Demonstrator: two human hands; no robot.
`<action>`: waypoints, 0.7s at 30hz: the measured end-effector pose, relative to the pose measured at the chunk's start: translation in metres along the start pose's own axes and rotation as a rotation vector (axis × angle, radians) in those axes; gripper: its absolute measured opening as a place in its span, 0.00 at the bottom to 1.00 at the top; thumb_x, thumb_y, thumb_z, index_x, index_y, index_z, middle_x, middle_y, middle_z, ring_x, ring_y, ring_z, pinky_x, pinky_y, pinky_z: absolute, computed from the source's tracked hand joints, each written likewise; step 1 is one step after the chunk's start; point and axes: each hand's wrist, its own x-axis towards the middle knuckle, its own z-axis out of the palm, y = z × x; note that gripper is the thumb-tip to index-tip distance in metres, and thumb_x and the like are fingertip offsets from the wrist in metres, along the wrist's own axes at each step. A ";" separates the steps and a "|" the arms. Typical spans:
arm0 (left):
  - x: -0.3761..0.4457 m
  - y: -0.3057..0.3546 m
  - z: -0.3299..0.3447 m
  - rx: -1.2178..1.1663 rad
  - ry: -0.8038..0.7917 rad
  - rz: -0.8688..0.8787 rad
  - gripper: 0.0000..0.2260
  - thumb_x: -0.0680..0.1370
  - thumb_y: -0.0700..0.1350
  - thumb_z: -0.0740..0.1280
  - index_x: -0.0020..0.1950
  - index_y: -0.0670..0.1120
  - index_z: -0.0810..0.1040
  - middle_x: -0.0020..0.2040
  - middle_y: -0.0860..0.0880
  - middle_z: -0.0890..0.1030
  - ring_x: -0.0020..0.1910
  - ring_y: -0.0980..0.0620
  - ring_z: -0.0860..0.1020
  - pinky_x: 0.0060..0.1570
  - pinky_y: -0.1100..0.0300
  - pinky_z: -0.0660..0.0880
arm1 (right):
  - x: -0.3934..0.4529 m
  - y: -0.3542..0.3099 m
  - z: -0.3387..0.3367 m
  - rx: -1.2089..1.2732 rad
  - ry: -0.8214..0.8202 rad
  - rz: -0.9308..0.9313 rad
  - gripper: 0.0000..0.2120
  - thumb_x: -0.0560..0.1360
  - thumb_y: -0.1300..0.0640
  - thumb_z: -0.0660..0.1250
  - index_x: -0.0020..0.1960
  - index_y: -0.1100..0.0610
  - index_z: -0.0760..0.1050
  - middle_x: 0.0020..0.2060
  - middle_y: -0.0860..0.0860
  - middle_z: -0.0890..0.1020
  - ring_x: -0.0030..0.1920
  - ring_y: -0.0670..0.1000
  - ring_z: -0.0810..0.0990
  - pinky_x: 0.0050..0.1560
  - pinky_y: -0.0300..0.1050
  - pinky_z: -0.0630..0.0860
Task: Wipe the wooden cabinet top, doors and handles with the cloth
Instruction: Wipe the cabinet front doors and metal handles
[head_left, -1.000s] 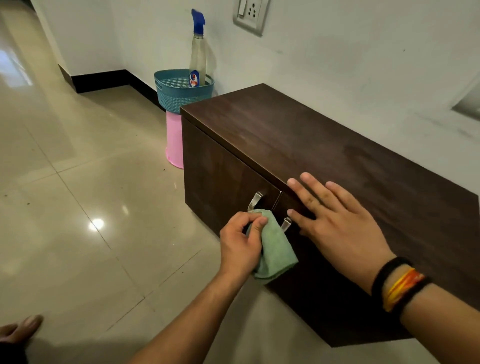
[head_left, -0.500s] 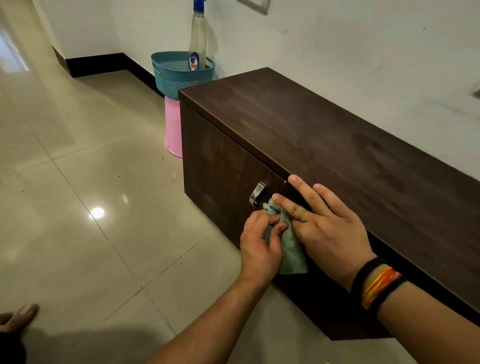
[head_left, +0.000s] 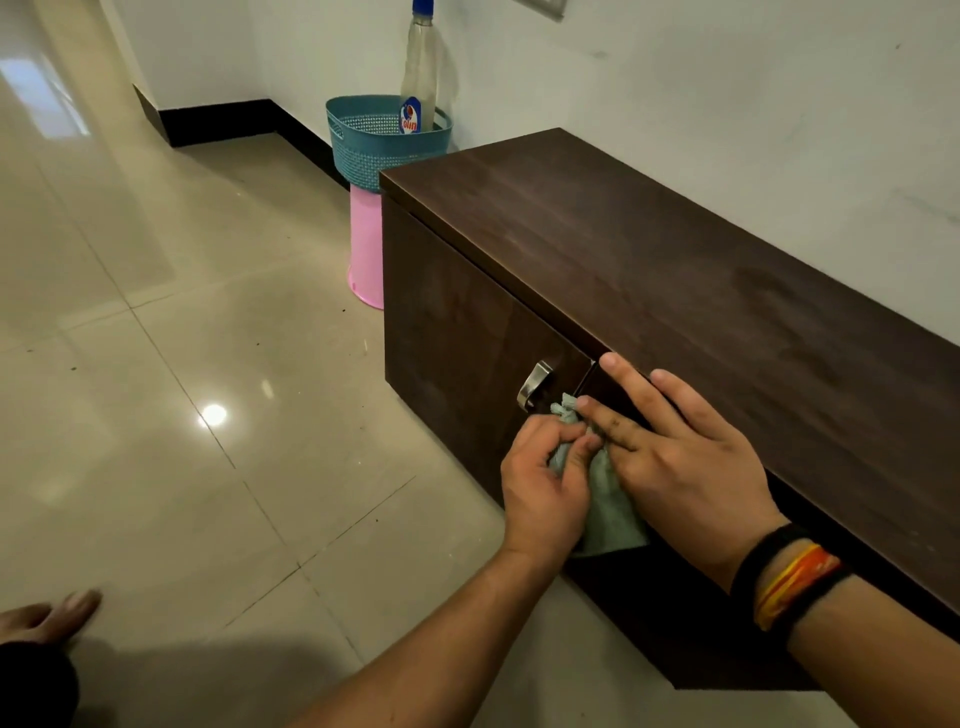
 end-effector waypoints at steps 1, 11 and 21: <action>-0.002 -0.004 -0.002 -0.018 -0.016 -0.002 0.08 0.77 0.41 0.70 0.45 0.55 0.79 0.45 0.52 0.80 0.46 0.53 0.80 0.49 0.56 0.79 | 0.000 0.000 0.000 -0.008 0.004 -0.001 0.19 0.81 0.59 0.54 0.64 0.62 0.79 0.69 0.54 0.77 0.76 0.62 0.63 0.76 0.55 0.55; 0.001 -0.001 -0.003 0.018 -0.015 -0.099 0.05 0.77 0.41 0.71 0.41 0.48 0.80 0.41 0.54 0.79 0.43 0.54 0.79 0.45 0.58 0.78 | 0.001 -0.002 -0.002 0.019 0.000 0.018 0.19 0.80 0.60 0.54 0.59 0.63 0.82 0.64 0.55 0.81 0.76 0.62 0.64 0.76 0.56 0.56; -0.013 -0.035 -0.013 0.085 -0.020 -0.115 0.09 0.72 0.56 0.70 0.48 0.54 0.84 0.47 0.69 0.79 0.49 0.56 0.79 0.52 0.49 0.79 | 0.001 -0.001 -0.003 0.014 0.000 0.010 0.21 0.80 0.60 0.52 0.58 0.64 0.82 0.62 0.57 0.83 0.75 0.64 0.65 0.75 0.58 0.56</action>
